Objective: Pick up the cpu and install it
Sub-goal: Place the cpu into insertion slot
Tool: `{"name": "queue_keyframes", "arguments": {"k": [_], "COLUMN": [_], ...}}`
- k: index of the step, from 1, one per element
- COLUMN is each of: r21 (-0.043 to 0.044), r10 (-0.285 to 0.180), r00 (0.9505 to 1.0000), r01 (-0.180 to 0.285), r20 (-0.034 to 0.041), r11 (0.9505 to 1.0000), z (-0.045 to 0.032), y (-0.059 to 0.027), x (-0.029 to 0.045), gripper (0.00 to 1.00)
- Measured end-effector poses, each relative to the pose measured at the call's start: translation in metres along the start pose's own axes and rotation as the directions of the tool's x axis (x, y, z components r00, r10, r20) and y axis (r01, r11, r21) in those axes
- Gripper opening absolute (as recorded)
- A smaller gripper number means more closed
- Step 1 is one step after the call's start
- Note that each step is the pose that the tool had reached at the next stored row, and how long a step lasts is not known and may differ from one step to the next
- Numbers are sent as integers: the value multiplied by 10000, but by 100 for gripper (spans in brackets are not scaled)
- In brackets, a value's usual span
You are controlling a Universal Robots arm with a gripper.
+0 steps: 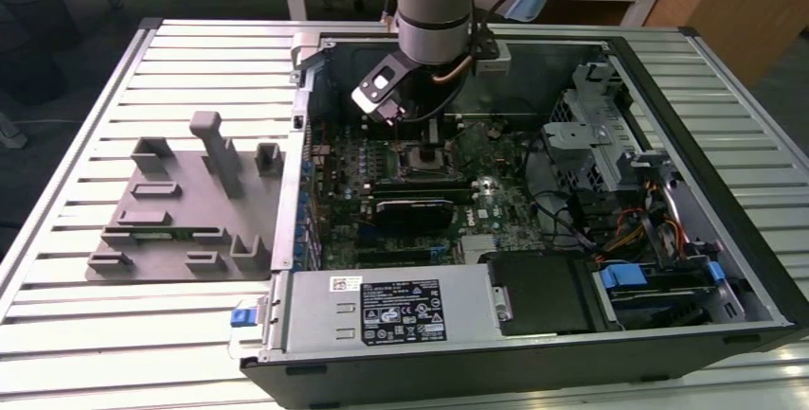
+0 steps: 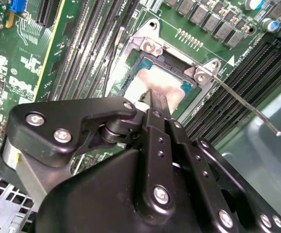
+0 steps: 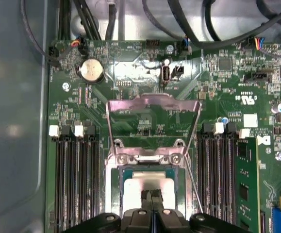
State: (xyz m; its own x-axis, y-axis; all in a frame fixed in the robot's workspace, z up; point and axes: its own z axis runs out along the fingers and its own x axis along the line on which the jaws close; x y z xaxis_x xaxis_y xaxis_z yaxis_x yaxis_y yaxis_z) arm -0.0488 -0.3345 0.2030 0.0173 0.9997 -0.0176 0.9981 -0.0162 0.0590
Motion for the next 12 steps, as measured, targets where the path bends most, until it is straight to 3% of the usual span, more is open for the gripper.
{"name": "queue_keyframes", "arguments": {"k": [12], "r21": [1], "r10": [0], "r00": [10000], "r01": [0], "r20": [7], "r11": [10000], "z": [46], "y": [-5], "x": [-1], "gripper": [11]}}
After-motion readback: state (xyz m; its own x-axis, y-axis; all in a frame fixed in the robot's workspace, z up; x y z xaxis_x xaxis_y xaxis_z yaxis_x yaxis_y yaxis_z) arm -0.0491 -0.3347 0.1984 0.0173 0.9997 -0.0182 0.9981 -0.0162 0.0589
